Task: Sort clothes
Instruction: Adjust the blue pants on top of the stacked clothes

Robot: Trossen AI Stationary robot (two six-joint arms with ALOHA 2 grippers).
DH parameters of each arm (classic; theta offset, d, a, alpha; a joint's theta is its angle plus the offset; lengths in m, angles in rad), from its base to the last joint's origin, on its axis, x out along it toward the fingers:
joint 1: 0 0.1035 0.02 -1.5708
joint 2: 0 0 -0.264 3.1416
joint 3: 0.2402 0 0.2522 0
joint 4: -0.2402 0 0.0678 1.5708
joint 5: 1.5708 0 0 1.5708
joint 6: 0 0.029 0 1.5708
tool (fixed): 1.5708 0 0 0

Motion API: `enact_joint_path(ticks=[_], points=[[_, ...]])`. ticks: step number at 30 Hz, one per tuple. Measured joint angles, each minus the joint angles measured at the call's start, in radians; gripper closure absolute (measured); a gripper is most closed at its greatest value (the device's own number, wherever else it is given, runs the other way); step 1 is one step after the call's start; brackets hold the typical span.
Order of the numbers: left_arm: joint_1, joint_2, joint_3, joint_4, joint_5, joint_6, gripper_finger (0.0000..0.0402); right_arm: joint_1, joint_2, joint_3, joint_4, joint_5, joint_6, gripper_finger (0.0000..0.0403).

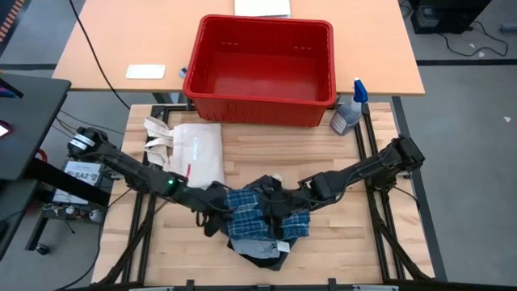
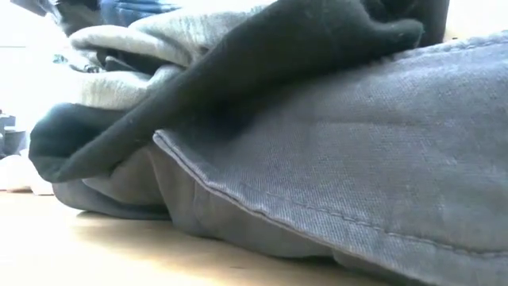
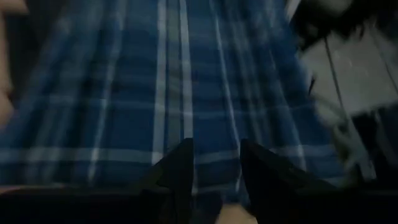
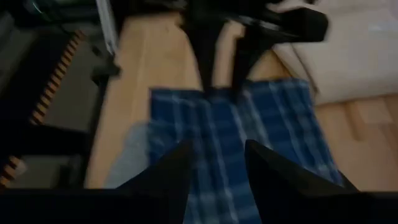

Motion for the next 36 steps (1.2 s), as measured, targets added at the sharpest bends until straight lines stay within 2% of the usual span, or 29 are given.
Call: enact_joint_path(ticks=[2, 5, 8, 11, 15, 19, 25, 30, 34, 36], points=[[0.000, 0.033, 0.000, 0.004, 0.045, -0.002, 0.0264, -0.006, 0.013, -0.001, -0.010, -0.010, -0.022, 0.0243], [0.000, 0.051, -0.001, -0.021, 0.060, -0.006, 0.0264, -0.020, 0.039, 0.000, -0.004, -0.065, -0.027, 0.0243], [0.000, 0.048, 0.001, -0.045, 0.069, -0.006, 0.0264, -0.025, 0.050, 0.000, -0.087, -0.093, 0.061, 0.0243], [-0.001, 0.045, 0.001, -0.061, 0.079, -0.022, 0.0264, -0.007, 0.043, 0.000, -0.232, -0.037, 0.166, 0.0246], [-0.006, 0.042, 0.001, -0.094, 0.083, -0.028, 0.0264, 0.046, 0.035, 0.000, -0.381, 0.052, 0.186, 0.0255], [-0.003, 0.042, 0.001, -0.142, 0.085, -0.026, 0.0264, 0.076, 0.033, 0.000, -0.536, 0.064, 0.194, 0.0265], [-0.003, 0.033, 0.000, -0.196, 0.112, -0.026, 0.0264, 0.104, 0.022, 0.000, -0.746, 0.064, 0.291, 0.0273], [-0.001, -0.031, 0.028, -0.256, 0.191, -0.040, 0.0264, 0.116, -0.059, 0.000, -0.797, 0.042, 0.359, 0.0274], [-0.001, -0.096, 0.095, -0.266, 0.189, 0.018, 0.0264, 0.116, -0.162, 0.000, -0.773, 0.085, 0.413, 0.0274], [-0.001, -0.105, 0.138, -0.254, 0.150, 0.071, 0.0264, 0.116, -0.210, 0.000, -0.718, 0.129, 0.417, 0.0274]])
